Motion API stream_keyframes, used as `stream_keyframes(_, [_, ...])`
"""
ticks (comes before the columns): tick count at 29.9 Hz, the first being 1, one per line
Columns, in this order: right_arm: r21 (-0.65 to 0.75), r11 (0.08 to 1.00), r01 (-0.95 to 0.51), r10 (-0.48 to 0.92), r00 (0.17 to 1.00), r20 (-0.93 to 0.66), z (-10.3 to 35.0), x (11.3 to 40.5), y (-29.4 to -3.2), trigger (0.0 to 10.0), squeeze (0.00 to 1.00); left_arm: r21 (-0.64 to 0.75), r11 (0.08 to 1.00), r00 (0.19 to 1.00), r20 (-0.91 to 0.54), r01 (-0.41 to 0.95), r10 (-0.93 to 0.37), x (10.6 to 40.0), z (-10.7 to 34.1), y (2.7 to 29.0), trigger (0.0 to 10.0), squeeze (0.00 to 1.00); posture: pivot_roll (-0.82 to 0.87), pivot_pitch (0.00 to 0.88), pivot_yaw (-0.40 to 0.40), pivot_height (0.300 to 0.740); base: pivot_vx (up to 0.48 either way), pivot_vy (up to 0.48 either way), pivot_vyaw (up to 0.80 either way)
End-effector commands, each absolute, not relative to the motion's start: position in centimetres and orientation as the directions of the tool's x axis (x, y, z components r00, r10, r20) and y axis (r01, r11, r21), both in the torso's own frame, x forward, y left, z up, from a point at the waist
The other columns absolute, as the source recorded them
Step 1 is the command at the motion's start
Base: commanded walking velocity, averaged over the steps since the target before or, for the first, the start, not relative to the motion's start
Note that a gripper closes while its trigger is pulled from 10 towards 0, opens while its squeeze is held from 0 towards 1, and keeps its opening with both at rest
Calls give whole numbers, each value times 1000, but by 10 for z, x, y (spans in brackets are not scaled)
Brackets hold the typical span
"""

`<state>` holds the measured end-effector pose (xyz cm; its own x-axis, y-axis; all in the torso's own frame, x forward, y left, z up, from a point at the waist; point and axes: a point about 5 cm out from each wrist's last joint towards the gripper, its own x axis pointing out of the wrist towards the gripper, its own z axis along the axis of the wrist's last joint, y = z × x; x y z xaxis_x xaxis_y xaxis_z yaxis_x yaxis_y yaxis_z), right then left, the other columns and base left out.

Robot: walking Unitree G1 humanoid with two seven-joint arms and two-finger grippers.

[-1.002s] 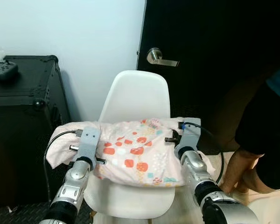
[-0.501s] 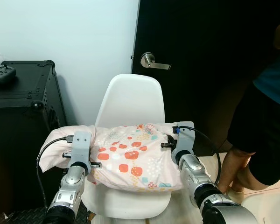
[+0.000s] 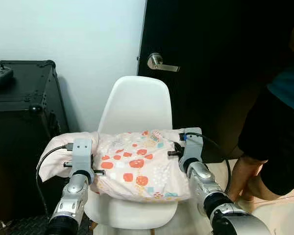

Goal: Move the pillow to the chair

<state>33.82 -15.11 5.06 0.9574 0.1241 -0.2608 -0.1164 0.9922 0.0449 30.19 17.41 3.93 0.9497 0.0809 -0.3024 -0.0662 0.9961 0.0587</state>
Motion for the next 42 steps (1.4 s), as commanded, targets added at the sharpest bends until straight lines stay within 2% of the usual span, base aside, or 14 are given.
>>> stream_keyframes(1, [36, 990, -137, 142, 958, -249, 55, 341, -149, 10000, 0, 56, 997, 957, -280, -58, 71, 306, 45, 169, 10000, 0, 53, 0, -136, 740, 0, 0, 0])
stream_keyframes(10, [36, 989, -144, 148, 956, -252, 55, 342, -149, 10000, 0, 51, 996, 958, -276, -69, 81, 306, 45, 169, 10000, 0, 52, 0, -137, 740, 0, 0, 0])
stream_keyframes(12, [74, 986, -152, 166, 956, -242, 55, 341, -147, 10000, 0, 47, 997, 959, -274, -64, 74, 307, 46, 167, 10000, 0, 51, 0, -137, 730, 0, 0, 0])
stream_keyframes(32, [90, 984, -153, 171, 951, -258, 53, 340, -147, 10000, 0, 64, 998, 961, -274, -21, 38, 307, 46, 167, 10000, 0, 51, 0, -133, 651, 0, 0, 0])
stream_keyframes(42, [83, 984, -157, 173, 950, -260, 53, 340, -147, 10000, 0, 79, 997, 963, -269, -7, 28, 308, 47, 165, 10000, 0, 48, 0, -134, 647, 0, 0, 0])
